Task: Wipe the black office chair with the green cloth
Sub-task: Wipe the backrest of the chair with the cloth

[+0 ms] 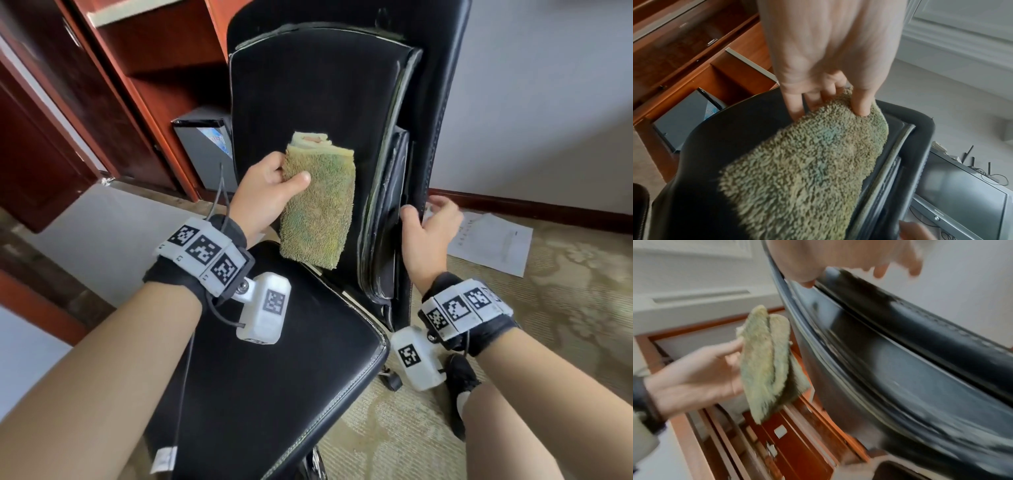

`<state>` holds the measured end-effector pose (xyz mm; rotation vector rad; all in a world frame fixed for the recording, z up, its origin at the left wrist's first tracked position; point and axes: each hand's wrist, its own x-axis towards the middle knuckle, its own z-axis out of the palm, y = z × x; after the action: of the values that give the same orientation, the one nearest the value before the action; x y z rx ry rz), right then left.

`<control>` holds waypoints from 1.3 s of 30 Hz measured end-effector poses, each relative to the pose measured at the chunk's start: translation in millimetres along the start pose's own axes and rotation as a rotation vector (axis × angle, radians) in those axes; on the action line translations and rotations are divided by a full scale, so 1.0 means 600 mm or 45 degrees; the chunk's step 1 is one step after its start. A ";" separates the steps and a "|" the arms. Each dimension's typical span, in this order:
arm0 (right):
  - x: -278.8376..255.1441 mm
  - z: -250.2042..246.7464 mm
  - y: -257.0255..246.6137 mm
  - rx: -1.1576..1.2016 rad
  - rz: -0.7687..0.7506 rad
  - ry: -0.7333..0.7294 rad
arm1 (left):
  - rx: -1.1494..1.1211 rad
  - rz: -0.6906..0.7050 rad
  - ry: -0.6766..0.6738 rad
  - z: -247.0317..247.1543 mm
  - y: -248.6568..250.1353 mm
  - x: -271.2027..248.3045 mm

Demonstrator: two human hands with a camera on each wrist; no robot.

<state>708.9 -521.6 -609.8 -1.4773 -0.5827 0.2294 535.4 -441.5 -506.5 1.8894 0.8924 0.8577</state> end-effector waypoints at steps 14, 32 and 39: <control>-0.014 0.037 -0.164 -0.254 -0.629 -0.860 | 0.195 0.043 -0.177 -0.043 0.044 -0.029; -0.032 0.035 -0.176 -0.017 0.390 -1.541 | 0.207 0.306 -0.293 -0.069 0.017 -0.078; -0.043 0.028 -0.175 0.321 0.277 -1.415 | 0.192 0.143 0.077 -0.076 0.022 -0.070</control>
<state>657.5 -530.4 -513.7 -1.0670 -1.2098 1.2894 479.6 -463.1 -485.6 2.0696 0.9168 0.9420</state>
